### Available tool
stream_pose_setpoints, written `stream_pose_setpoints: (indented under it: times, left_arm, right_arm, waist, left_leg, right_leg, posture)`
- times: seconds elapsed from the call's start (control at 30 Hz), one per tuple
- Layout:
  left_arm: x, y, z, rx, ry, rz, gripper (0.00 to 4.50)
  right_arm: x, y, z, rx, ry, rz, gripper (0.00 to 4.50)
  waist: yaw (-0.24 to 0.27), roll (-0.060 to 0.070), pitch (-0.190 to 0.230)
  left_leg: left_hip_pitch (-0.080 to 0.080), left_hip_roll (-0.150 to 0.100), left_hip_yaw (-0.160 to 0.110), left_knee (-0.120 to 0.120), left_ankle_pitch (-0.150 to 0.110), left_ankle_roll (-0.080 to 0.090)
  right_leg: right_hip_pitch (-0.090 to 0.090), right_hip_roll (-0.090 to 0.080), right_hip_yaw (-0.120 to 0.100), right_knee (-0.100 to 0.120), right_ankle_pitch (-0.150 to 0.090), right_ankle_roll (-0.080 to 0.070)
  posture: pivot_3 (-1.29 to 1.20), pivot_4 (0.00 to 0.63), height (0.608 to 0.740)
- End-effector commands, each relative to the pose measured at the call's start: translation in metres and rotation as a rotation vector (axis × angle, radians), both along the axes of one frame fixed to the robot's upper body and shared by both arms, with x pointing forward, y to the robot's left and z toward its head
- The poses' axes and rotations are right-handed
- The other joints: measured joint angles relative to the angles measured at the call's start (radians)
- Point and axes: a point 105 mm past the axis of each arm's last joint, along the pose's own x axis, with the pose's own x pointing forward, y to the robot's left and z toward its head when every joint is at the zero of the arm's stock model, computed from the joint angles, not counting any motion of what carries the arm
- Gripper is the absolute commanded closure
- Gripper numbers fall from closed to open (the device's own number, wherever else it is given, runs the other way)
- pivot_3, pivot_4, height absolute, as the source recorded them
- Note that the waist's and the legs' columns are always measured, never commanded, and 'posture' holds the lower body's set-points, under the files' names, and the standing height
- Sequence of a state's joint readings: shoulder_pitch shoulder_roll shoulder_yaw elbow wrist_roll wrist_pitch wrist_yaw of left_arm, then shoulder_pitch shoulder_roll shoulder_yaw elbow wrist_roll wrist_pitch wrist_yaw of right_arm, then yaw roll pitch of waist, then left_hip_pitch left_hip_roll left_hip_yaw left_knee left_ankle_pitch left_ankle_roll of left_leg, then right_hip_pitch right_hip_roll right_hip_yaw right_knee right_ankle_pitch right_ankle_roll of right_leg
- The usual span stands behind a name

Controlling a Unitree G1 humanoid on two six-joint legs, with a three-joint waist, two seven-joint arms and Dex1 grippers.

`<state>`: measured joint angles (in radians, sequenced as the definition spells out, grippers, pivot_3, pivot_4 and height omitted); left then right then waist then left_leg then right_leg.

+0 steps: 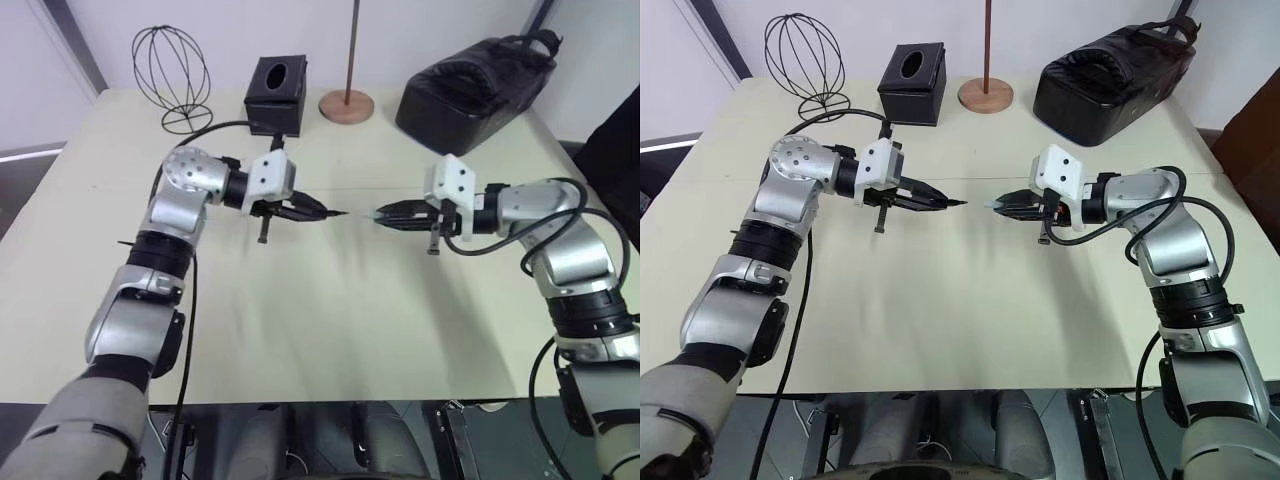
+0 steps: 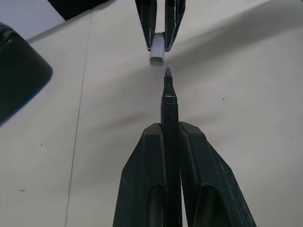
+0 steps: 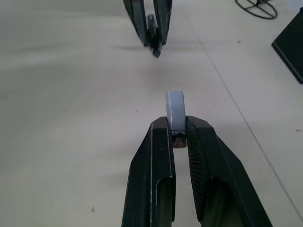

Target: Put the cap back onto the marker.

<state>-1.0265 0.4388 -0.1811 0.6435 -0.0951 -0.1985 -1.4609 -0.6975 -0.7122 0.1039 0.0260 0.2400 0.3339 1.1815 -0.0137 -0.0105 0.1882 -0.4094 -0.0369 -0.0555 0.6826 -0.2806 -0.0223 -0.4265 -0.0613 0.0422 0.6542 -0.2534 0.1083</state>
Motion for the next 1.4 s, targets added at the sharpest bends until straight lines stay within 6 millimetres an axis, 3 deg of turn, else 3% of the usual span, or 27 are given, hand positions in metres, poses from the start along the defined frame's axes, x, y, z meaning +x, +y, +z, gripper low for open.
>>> stream_pose_setpoints:
  times: [0.03, 0.73, 1.4]
  left_arm:
    - [-0.002, -0.006, 0.009, -0.019, -0.035, -0.017, 4.5]
    - [0.005, -0.008, 0.008, -0.028, -0.04, 0.007, 4.5]
    - [0.003, -0.007, 0.008, -0.015, -0.04, -0.007, 4.5]
  right_arm:
    - [-0.003, 0.009, 0.016, 0.015, -0.061, 0.034, 4.38]
    - [-0.012, 0.019, 0.018, 0.027, -0.059, 0.06, 4.38]
    - [-0.008, 0.016, 0.011, 0.034, -0.047, 0.033, 4.38]
  waist:
    - [0.0, 0.0, 0.0]
    - [0.0, 0.0, 0.0]
    - [-0.001, 0.0, 0.0]
  left_leg:
    - [0.0, 0.0, 0.0, 0.0, 0.0, 0.0]
    - [0.0, 0.0, 0.0, 0.0, 0.0, 0.0]
    - [0.0, 0.0, 0.0, 0.0, 0.0, 0.0]
  right_leg:
    - [0.0, 0.0, 0.0, 0.0, 0.0, 0.0]
    - [0.0, 0.0, 0.0, 0.0, 0.0, 0.0]
    - [0.0, 0.0, 0.0, 0.0, 0.0, 0.0]
  posture:
    - [0.0, 0.15, 0.74]
    - [0.0, 0.15, 0.74]
    - [0.0, 0.15, 0.74]
